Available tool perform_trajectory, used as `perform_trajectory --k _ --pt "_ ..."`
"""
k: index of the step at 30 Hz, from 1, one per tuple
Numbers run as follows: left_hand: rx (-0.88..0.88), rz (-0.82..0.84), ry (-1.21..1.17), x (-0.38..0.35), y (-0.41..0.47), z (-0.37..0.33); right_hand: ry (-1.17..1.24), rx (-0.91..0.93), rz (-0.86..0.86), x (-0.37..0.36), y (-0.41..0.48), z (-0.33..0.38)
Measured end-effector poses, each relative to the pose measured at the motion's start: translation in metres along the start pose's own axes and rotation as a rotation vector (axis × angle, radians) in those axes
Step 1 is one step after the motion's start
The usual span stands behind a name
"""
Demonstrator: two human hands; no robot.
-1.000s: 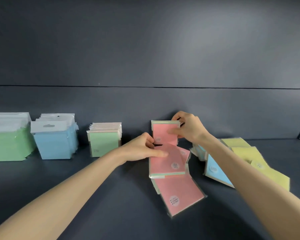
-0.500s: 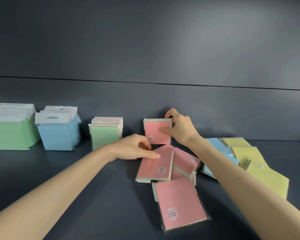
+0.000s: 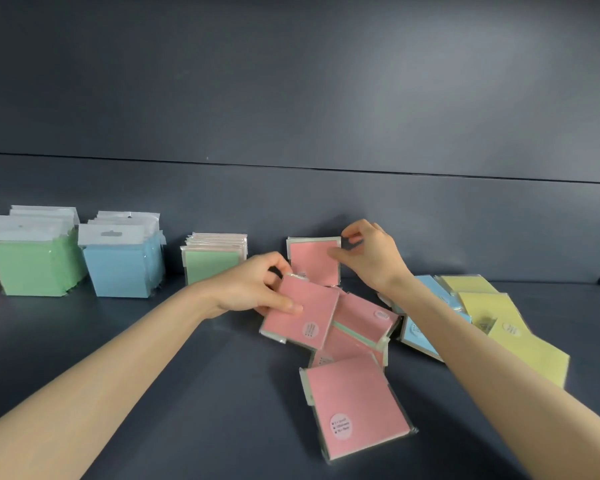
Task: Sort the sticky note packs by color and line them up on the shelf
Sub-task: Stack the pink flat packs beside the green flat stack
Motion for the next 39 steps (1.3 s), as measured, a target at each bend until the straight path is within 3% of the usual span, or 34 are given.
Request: perform_trajectory --k 2,5,8,11,16,20,23,27,31,35,39 --pt "-0.084 -0.042 -0.102 0.001 0.0 -0.005 0.171 -0.011 0.044 0.007 -0.009 0.001" --pt "-0.198 -0.124 -0.203 -0.003 0.002 -0.011 0.484 -0.017 0.317 0.007 -0.027 0.006" --pt "-0.276 -0.19 -0.271 -0.009 0.001 -0.019 0.461 0.03 0.436 0.013 -0.042 0.008" --pt "-0.26 -0.275 -0.237 -0.013 0.003 -0.018 0.505 -0.036 0.356 0.025 -0.047 0.001" --pt "-0.132 -0.424 0.175 -0.028 -0.003 -0.014 0.551 -0.154 0.24 0.037 -0.051 -0.018" --pt "-0.09 -0.283 0.388 -0.059 -0.004 -0.018 0.537 -0.153 0.166 0.044 -0.053 -0.026" --pt "-0.082 -0.227 0.408 -0.071 0.0 -0.011 0.541 -0.152 0.142 0.044 -0.055 -0.029" --pt "-0.009 -0.264 0.192 -0.06 0.0 -0.007 0.604 -0.171 0.12 0.045 -0.058 -0.029" --pt "-0.012 -0.274 -0.293 -0.044 -0.008 -0.002 0.722 -0.18 0.068 0.044 -0.061 -0.024" --pt "-0.114 -0.467 -0.622 -0.019 -0.015 0.001 0.823 -0.197 0.032 0.043 -0.062 -0.023" --pt "-0.237 -0.58 -0.737 -0.01 -0.018 -0.004 0.841 -0.208 0.014 0.04 -0.063 -0.022"
Point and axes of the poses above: each hand's wrist, its own y-axis towards the middle knuckle, its own x-axis out of the back of the hand, z = x × y, the point moved 5 cm from there along y, towards the middle knuckle, and after that the axes turned 14 degrees about -y, right-handed, at the moved point
